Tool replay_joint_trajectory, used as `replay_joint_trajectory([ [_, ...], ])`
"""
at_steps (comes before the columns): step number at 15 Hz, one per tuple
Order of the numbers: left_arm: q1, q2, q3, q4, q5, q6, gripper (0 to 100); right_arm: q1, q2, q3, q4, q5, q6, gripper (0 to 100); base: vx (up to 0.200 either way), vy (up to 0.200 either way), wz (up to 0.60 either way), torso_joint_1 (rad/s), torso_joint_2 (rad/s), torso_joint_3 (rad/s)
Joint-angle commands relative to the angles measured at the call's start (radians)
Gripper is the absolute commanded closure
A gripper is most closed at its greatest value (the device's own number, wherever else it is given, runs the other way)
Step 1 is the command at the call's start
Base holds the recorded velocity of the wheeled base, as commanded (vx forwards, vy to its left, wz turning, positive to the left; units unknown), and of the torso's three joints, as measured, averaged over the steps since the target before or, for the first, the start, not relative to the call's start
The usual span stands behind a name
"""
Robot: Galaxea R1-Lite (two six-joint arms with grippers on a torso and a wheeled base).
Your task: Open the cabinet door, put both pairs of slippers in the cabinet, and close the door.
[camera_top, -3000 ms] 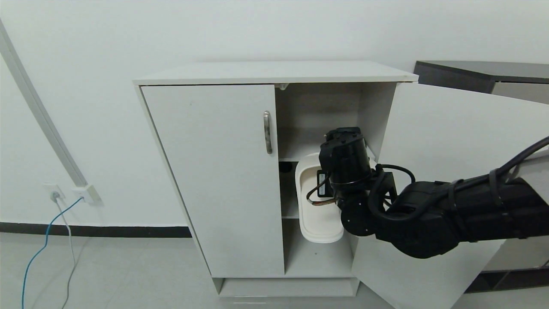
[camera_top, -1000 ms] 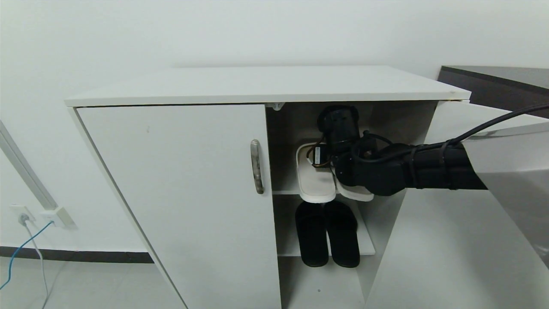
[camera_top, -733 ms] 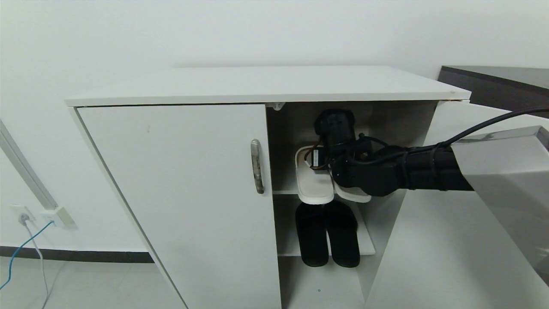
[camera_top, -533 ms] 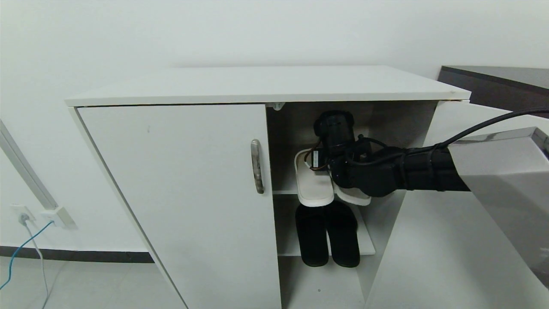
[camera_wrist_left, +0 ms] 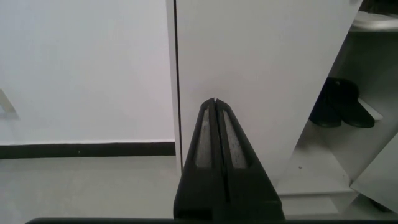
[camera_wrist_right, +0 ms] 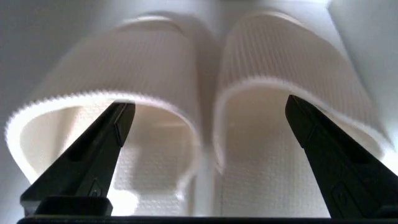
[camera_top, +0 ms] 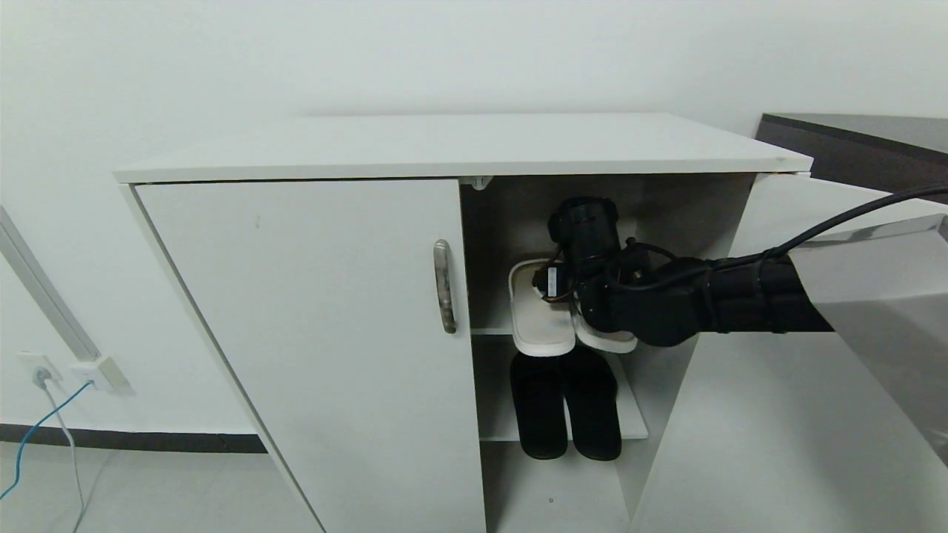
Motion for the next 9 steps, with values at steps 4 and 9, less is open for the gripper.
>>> replay_joint_trajectory([
  [4,0.0,0.001,0.0,0.0,-0.001,0.0,100,0.076,-0.198,0.239,-0.021,-0.005,0.051,0,0.0,0.0,0.0,0.0,0.0,0.0],
  [9,0.0,0.001,0.0,0.0,-0.004,0.001,100,0.134,-0.339,0.477,-0.129,0.005,0.06,0,0.0,0.0,0.0,0.0,0.0,0.0],
])
